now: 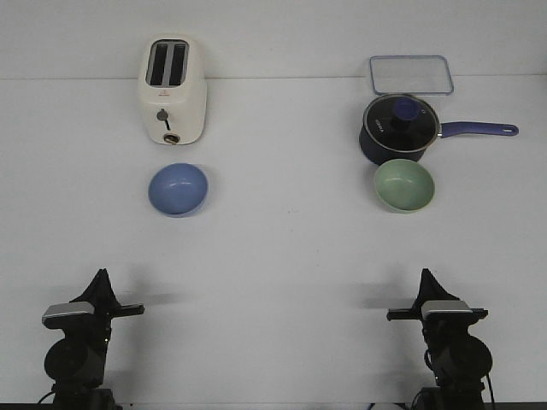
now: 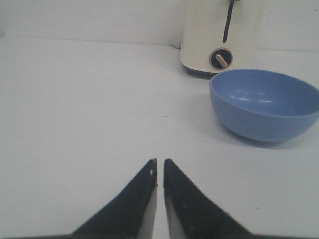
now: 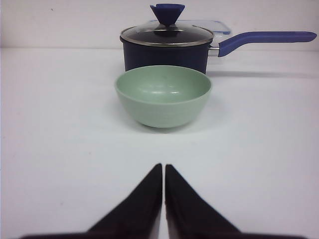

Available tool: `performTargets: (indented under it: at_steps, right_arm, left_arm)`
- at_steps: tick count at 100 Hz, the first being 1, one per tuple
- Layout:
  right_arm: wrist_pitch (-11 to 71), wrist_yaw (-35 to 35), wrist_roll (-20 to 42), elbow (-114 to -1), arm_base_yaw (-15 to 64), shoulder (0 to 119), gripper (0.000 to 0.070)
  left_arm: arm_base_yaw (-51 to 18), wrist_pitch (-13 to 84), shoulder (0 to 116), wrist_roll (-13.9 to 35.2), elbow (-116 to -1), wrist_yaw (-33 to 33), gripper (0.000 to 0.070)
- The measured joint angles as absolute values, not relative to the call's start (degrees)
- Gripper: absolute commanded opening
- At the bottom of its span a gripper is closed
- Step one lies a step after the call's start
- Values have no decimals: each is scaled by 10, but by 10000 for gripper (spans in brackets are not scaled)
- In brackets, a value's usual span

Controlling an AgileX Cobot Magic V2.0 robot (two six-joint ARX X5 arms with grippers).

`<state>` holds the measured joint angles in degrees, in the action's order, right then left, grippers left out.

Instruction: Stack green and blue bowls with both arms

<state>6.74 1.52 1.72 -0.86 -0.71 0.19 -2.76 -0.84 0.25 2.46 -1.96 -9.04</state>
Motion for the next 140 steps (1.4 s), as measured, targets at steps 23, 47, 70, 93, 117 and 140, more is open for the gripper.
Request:
performTargets:
  at_steps: [23, 47, 70, 93, 117, 140]
  right_arm:
    - [67, 15, 17, -9, -7, 2, 5]
    - [67, 15, 17, -9, -7, 2, 5]
    - [67, 15, 17, -9, -7, 2, 5]
    - [68, 30, 65, -9, -7, 2, 5]
    - [60, 33, 175, -9, -7, 2, 4]
    - [135, 5, 235, -150, -7, 59, 129]
  left_arm:
    - [-28, -8, 3, 25, -20, -90, 15]
    - [-28, -8, 3, 25, -20, -90, 15]
    - [-28, -8, 3, 25, -20, -90, 15]
    - [-28, -9, 3, 25, -20, -90, 15]
    - [-28, -9, 3, 25, -20, -90, 15]
    - [-28, -8, 3, 25, -20, -90, 15]
